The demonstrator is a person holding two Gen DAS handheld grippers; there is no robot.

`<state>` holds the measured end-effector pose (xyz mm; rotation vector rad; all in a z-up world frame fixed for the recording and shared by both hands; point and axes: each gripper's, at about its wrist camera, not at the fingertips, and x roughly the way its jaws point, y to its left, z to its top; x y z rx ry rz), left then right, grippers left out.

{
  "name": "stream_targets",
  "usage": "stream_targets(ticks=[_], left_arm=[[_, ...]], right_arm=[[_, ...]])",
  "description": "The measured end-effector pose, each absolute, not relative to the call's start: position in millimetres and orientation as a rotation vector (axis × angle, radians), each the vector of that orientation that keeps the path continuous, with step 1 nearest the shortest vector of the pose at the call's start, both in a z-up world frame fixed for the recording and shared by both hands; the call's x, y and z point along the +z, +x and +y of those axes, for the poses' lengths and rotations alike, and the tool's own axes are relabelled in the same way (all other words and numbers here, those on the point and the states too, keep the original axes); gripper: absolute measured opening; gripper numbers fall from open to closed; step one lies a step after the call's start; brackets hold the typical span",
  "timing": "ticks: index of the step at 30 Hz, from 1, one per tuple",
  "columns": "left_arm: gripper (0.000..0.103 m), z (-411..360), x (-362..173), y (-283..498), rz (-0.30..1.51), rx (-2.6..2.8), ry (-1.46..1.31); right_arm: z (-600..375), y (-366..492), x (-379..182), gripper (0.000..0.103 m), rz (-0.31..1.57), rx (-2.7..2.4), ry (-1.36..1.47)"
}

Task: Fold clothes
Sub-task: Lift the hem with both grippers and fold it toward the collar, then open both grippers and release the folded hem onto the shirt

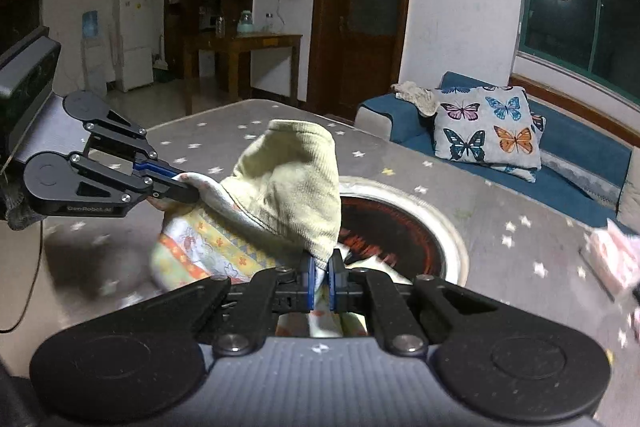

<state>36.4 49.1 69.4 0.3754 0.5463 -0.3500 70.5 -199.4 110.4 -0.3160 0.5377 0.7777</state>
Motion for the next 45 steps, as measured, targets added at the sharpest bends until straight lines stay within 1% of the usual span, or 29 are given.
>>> stream_targets(ticks=[3,6,8,11,12,14,16,20,22,23,24,26,27,31,34,38,45], left_arm=[[0.006,53,54,77,0.597,-0.322,0.354],[0.009,55,29,111,0.662,-0.283,0.347],[0.01,57,11,126,0.702,-0.261,0.343],[0.017,59,-6,134,0.715,-0.227,0.335],[0.022,58,-9,134,0.71,-0.218,0.338],[0.025,57,-8,131,0.699,-0.202,0.331],[0.029,57,-2,126,0.686,-0.191,0.313],[0.029,56,9,116,0.659,-0.17,0.277],[0.029,55,15,111,0.645,-0.159,0.259],[0.029,55,18,109,0.639,-0.154,0.251],[0.029,55,21,106,0.632,-0.149,0.242],[0.029,46,25,109,0.655,-0.175,0.205],[0.026,41,26,110,0.669,-0.191,0.187],[0.022,30,18,121,0.704,-0.235,0.132],[0.021,24,9,127,0.728,-0.24,0.126],[0.022,24,-5,134,0.748,-0.24,0.125],[0.022,31,2,119,0.717,-0.226,0.118]], right_arm=[[-183,109,98,0.005,0.573,0.755,-0.327],[-164,144,72,0.005,0.619,0.724,-0.335],[-159,158,53,0.006,0.658,0.705,-0.324],[-155,173,29,0.008,0.698,0.67,-0.305],[-156,176,24,0.012,0.709,0.659,-0.294],[-161,179,20,0.014,0.714,0.629,-0.268],[-170,179,22,0.015,0.702,0.601,-0.247],[-189,167,37,0.016,0.677,0.597,-0.18],[-192,162,40,0.023,0.678,0.625,-0.155],[-190,161,39,0.032,0.679,0.637,-0.159],[-186,160,38,0.036,0.68,0.648,-0.165],[-179,160,32,0.036,0.685,0.664,-0.176],[-176,162,29,0.036,0.691,0.668,-0.171],[-169,168,18,0.036,0.711,0.673,-0.15],[-164,170,10,0.037,0.728,0.67,-0.16],[-163,175,-1,0.041,0.752,0.66,-0.156],[-167,169,2,0.045,0.74,0.647,-0.156]])
